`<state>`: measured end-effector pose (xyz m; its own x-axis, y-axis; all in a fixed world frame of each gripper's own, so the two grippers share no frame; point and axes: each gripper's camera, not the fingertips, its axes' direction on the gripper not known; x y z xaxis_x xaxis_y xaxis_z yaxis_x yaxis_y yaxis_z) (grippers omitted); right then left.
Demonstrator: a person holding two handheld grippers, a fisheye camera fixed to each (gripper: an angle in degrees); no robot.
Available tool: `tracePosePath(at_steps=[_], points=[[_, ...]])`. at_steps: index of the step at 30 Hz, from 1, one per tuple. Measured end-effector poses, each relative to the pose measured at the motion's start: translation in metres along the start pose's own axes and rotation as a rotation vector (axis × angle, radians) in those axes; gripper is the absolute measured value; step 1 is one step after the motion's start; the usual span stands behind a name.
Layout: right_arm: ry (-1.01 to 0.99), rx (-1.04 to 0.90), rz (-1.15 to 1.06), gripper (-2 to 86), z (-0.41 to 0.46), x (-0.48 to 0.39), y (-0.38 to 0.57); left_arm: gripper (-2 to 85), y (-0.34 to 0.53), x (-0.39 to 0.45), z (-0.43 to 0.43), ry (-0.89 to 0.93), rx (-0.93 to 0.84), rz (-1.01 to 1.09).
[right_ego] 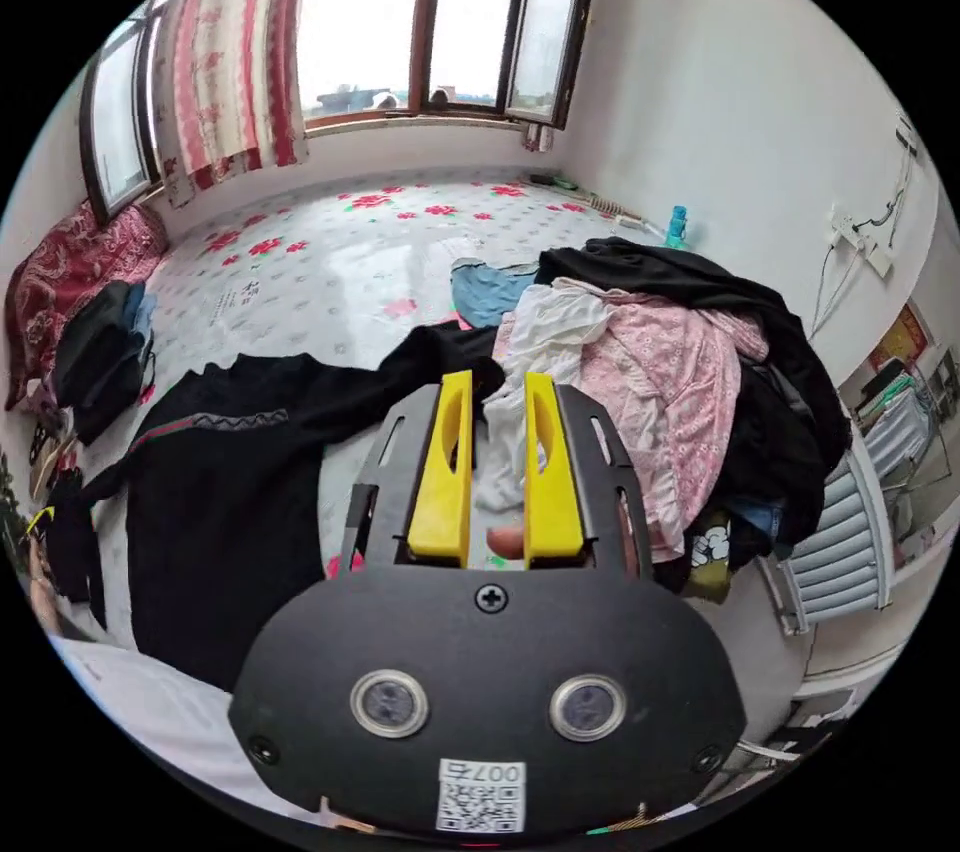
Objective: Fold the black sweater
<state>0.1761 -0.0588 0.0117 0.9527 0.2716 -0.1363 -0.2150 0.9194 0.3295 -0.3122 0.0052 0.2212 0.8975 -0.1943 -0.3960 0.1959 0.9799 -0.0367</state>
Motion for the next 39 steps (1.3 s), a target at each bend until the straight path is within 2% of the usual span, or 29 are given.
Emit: tracePosePath(at_steps=[1,3,6,11,16,19,22,25,28,31,34,39], points=[[-0.067,-0.035,-0.029,4.7,0.004,-0.007,0.016,11.9,0.018,0.005,-0.002,0.044,-0.011,0.010],[-0.278,-0.231,-0.122,6.7,0.027,-0.041,0.085,12.1,0.049,0.016,0.000,0.097,-0.070,0.046],[-0.408,-0.438,-0.198,8.7,0.042,-0.080,0.161,12.1,0.100,0.041,0.012,0.188,-0.253,0.129],[-0.524,-0.543,-0.193,10.7,0.036,-0.101,0.196,12.7,0.152,0.078,0.031,0.233,-0.487,0.282],[-0.484,-0.535,-0.211,12.8,0.032,-0.123,0.186,13.4,0.151,0.105,0.041,0.095,-0.565,0.406],[-0.435,-0.591,-0.193,13.7,0.042,-0.140,0.187,11.7,0.142,0.101,0.039,0.081,-0.588,0.398],[-0.267,-0.587,-0.322,12.2,0.039,-0.155,0.188,2.2,0.134,0.090,0.035,0.158,-0.586,0.338],[-0.148,-0.591,-0.489,8.9,0.033,-0.156,0.189,1.0,0.123,0.073,0.029,0.214,-0.596,0.286],[-0.230,-0.618,-0.318,7.0,0.026,-0.110,0.174,1.0,0.113,0.043,0.015,0.322,-0.569,0.188],[-0.396,-0.621,-0.086,7.4,0.018,-0.051,0.171,2.4,0.113,0.017,0.007,0.411,-0.559,0.117],[-0.475,-0.652,0.006,9.4,0.011,-0.019,0.175,6.4,0.115,0.008,-0.005,0.363,-0.512,0.155],[-0.623,-0.757,0.156,11.5,0.021,0.001,0.184,12.1,0.108,0.013,-0.006,0.364,-0.581,0.235]])
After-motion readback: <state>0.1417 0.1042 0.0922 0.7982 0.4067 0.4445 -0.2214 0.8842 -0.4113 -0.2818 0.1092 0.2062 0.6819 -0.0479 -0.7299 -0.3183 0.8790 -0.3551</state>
